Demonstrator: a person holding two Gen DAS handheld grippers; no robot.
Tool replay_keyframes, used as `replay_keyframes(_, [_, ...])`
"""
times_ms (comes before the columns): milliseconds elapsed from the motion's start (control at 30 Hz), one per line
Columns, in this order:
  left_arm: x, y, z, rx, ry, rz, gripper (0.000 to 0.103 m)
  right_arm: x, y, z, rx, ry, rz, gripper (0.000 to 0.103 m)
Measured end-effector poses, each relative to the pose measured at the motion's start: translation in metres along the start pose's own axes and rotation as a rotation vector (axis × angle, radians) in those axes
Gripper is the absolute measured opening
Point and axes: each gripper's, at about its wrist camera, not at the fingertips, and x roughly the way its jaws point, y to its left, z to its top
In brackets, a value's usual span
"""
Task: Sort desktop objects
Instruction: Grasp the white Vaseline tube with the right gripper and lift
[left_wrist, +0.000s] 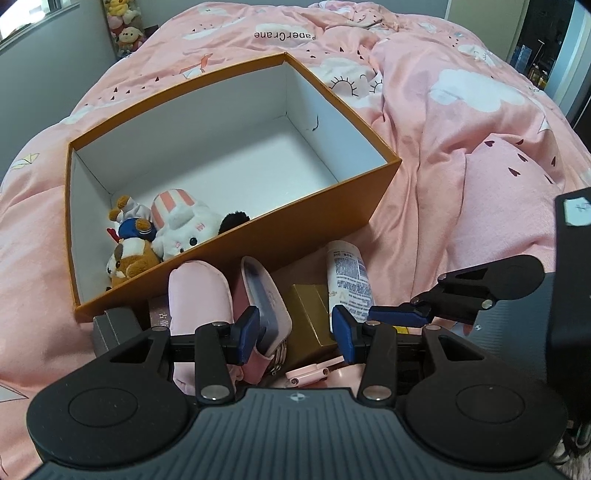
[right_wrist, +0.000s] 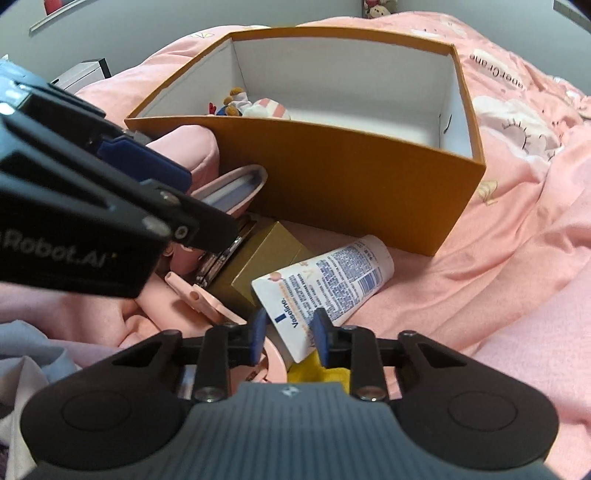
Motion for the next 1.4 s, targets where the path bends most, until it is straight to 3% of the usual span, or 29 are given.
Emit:
replay_keyframes(300, [0.001, 0.003, 0.0, -0.004, 0.003, 0.007, 0.051, -0.018, 0.006, -0.003, -0.056, -0.072, -0.142, 0.022])
replay_keyframes(633, [0.001, 0.002, -0.001, 0.002, 0.002, 0.004, 0.051, -0.023, 0.003, -0.005, -0.091, -0.087, -0.28, 0.021])
replay_keyframes(833, [0.002, 0.002, -0.001, 0.007, 0.006, -0.004, 0.051, -0.022, -0.021, -0.006, 0.025, -0.08, -0.157, 0.021])
replay_keyframes(1100, [0.005, 0.001, -0.003, 0.011, 0.019, 0.007, 0.051, -0.019, -0.031, -0.006, 0.097, -0.096, -0.062, 0.025])
replay_keyframes(1267, [0.002, 0.002, -0.002, 0.01, 0.009, 0.006, 0.051, -0.03, -0.033, -0.004, 0.101, -0.153, -0.046, 0.007])
replay_keyframes(1400, [-0.007, 0.01, 0.001, -0.008, -0.012, 0.0, 0.051, -0.038, -0.032, 0.001, 0.082, -0.184, -0.045, 0.002])
